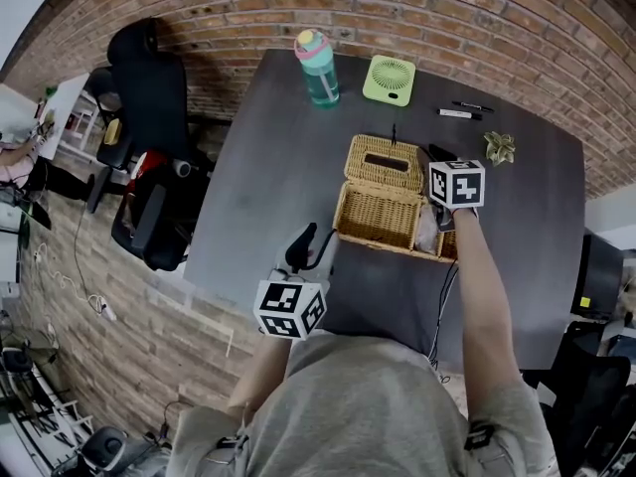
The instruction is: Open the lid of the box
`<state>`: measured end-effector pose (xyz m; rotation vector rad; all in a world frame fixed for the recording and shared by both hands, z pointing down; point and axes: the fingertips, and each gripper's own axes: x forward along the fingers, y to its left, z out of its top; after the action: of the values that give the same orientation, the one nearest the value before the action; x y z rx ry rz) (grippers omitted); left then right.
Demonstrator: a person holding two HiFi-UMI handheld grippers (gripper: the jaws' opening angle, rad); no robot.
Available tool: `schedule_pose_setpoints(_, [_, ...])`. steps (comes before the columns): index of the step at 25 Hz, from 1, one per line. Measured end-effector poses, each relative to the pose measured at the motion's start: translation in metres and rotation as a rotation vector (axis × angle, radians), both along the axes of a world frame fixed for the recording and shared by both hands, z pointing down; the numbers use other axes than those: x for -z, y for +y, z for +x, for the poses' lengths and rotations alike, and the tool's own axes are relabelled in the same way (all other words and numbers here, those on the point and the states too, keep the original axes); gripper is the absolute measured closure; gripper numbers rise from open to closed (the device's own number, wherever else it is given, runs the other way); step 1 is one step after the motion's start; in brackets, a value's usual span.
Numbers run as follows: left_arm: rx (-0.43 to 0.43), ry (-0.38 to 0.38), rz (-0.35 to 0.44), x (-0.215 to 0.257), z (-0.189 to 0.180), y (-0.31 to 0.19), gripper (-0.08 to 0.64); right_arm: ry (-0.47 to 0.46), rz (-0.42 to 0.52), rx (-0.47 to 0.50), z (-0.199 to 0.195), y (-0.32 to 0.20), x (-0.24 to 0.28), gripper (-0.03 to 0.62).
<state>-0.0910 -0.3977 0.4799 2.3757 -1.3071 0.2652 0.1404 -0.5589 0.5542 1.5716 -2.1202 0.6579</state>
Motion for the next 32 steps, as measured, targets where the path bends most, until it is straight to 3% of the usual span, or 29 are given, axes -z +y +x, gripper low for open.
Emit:
schedule_pose_setpoints(8, [0.009,0.007,0.048,0.014,0.003,0.016,0.399,-0.010,0.170,0.046,-0.024,0.059,0.057,0.523])
schedule_pose_setpoints(16, [0.031,0.008,0.093,0.031,0.000,0.042,0.418,-0.017,0.279,0.076,-0.050,0.127,0.095,0.564])
schedule_pose_setpoints(32, [0.025,-0.028,0.122,0.040,-0.007,0.088,0.525,-0.068,0.354,0.104,-0.081,0.230,0.116,0.588])
